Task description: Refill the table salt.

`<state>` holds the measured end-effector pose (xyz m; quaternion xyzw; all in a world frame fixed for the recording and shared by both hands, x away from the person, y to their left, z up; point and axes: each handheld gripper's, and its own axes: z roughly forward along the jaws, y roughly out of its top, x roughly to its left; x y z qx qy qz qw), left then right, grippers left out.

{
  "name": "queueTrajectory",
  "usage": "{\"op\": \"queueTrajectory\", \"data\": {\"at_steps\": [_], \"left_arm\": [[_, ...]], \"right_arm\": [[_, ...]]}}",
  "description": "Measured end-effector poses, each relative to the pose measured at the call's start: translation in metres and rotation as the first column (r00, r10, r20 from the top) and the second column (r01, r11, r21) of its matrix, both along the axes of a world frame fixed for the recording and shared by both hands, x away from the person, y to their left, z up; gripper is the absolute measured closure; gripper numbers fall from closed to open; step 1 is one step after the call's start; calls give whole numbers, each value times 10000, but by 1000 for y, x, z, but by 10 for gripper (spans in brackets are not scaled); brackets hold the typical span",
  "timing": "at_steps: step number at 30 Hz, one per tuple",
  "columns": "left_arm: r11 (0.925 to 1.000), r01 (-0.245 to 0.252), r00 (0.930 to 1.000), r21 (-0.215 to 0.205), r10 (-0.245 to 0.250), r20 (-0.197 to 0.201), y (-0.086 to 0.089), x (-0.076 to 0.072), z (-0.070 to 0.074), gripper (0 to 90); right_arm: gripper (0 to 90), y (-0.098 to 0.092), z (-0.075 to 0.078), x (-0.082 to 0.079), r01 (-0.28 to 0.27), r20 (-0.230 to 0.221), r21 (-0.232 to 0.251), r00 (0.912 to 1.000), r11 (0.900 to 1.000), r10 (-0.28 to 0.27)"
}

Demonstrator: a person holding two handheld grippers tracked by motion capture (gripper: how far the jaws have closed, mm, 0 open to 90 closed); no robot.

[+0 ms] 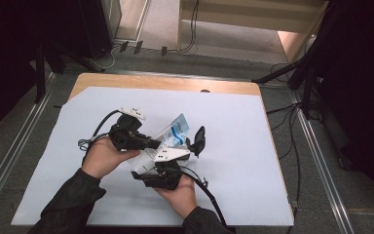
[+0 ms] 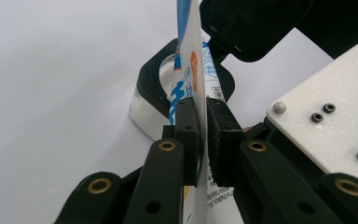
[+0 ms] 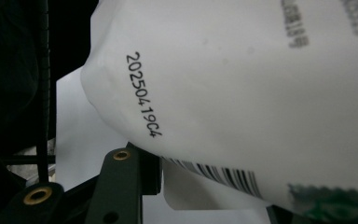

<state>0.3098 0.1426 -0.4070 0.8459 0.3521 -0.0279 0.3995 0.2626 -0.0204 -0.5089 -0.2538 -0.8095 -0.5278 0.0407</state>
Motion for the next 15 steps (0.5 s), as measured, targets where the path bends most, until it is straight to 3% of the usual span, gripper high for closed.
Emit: {"op": "queueTrajectory", "data": {"at_steps": [15], "left_arm": [[9999,-6,10000,-144,7,64,1,10,-7,825]], "right_arm": [[618,-4,-13,-5,132,147,-354,9998,9993,-127]]}}
